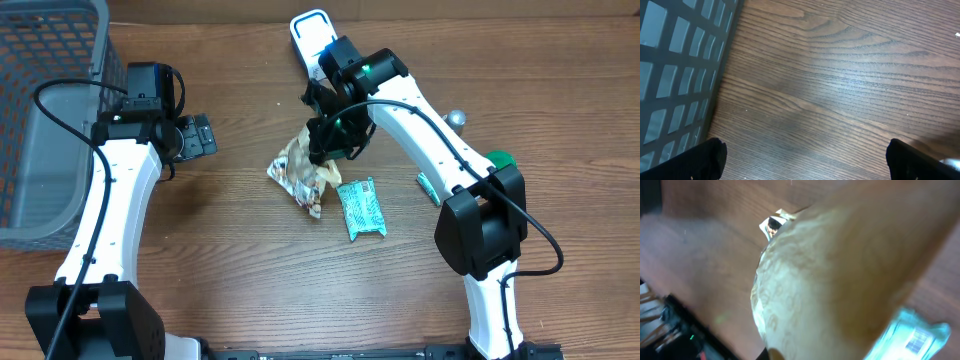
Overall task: Scan the item barcode
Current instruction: 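Bring the PanTree bag forward and set it beside the tissue pack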
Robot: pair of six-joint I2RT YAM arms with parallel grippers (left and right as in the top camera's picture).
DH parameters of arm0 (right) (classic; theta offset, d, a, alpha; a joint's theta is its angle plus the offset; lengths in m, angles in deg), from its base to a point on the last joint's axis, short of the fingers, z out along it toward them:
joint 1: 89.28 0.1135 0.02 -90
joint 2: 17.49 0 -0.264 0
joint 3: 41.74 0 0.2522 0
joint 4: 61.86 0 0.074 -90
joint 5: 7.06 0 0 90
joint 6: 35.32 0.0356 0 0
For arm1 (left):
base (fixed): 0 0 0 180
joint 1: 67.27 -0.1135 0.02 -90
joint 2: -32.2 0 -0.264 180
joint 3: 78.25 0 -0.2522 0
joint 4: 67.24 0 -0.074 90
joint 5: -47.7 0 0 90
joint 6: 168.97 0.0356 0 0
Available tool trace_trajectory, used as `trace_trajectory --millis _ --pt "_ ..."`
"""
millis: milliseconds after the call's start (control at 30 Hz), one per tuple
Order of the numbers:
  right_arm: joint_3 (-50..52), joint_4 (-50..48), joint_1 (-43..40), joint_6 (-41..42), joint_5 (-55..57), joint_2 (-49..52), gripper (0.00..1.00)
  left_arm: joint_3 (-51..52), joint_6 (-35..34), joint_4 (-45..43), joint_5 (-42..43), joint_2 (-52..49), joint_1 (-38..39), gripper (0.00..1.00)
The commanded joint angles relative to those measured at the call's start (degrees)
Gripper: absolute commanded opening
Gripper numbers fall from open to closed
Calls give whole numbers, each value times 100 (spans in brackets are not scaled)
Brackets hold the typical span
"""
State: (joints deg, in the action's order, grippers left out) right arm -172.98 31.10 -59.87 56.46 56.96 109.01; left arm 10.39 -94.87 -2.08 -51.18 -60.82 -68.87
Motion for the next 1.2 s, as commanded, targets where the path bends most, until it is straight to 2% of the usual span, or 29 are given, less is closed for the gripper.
trace_trajectory --millis 0,133,233,333,400,433,467,533,700,800,833,867,1167 --pt "162 258 66 -223 -275 -164 4 -22 50 -7 -68 -46 13 100" --pt "407 363 85 -372 -17 -153 4 -22 50 -7 -66 -46 13 100" --pt "623 188 83 -350 334 -153 15 -22 50 -4 -66 -46 13 99" --pt "695 44 72 -345 551 -144 27 -22 50 -7 -68 -46 13 100" --pt "704 -122 74 -328 715 -144 43 -22 50 -7 -66 -46 13 99" --pt "715 -249 74 -280 844 -144 44 -22 50 -4 -68 -46 13 99" --pt "717 -341 74 -133 1034 -142 47 -22 50 -7 -68 -46 13 100" --pt "719 -505 74 273 1589 -142 60 -22 50 -7 -68 -46 13 99" --pt "723 -826 74 1419 3064 -142 72 -22 50 -7 -68 -46 11 100" --pt "723 -964 74 1611 3193 -140 79 -22 50 -7 -68 -46 13 99" --pt "723 -1021 74 1628 3195 -138 92 -22 50 -7 -68 -46 13 99" --pt "723 -1047 74 1624 3195 -138 100 -22 50 -7 -68 -46 13 99" --pt "723 -1753 74 1624 3193 -138 100 -22 50 -7 -66 -46 13 100"
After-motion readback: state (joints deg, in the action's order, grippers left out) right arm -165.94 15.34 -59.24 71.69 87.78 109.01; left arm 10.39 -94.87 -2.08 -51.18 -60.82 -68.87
